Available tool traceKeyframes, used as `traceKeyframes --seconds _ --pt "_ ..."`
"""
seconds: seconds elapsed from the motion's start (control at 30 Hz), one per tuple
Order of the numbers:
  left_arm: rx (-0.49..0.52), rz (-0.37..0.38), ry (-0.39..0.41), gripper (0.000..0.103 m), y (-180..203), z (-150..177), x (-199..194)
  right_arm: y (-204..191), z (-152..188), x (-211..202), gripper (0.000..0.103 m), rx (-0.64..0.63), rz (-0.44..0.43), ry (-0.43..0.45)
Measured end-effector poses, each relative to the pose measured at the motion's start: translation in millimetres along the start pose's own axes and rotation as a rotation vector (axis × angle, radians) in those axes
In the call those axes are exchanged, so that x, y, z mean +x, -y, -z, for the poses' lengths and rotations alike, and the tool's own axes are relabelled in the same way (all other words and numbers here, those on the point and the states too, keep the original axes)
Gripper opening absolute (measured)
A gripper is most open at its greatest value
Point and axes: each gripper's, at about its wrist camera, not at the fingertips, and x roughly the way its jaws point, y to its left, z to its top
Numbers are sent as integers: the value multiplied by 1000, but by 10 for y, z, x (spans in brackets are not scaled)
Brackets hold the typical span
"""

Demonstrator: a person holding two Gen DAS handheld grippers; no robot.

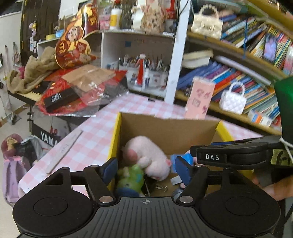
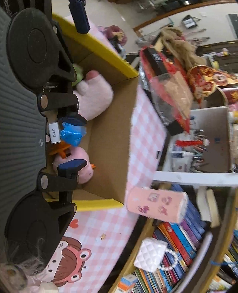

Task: Organize objects
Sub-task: 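Open the right tool to drop the squishy while the left tool releases the toy into the box, then move both open tools back toward the white eraser and mint-green toy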

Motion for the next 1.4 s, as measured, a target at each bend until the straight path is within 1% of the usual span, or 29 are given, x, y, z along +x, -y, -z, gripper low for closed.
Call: traceKeyframes --seconds 0.03,0.1,0.27,0.43,0.63,1.0,1.17,1.4 --pt "-5 6 13 74 -5 -4 -61 -12 4 -77 39 5 5 18" --pt "-10 13 36 82 -17 3 -180 -36 28 -229 39 18 14 51" --pt "-26 16 68 91 -72 83 -439 -94 203 -620 40 45 56 115" --pt "-26 27 72 92 -138 219 -667 -149 445 -951 41 43 97 149" --pt "1 35 47 95 -222 476 -908 -269 851 -1229 43 29 132 136" --pt "24 32 -58 95 -271 988 -1209 -548 1648 -1511 43 82 140 37" --pt "52 33 -91 95 -213 1168 -1329 -622 1927 -1659 49 90 171 27" --pt "95 64 -155 96 -86 1389 -1383 -572 2260 -1855 51 134 230 6"
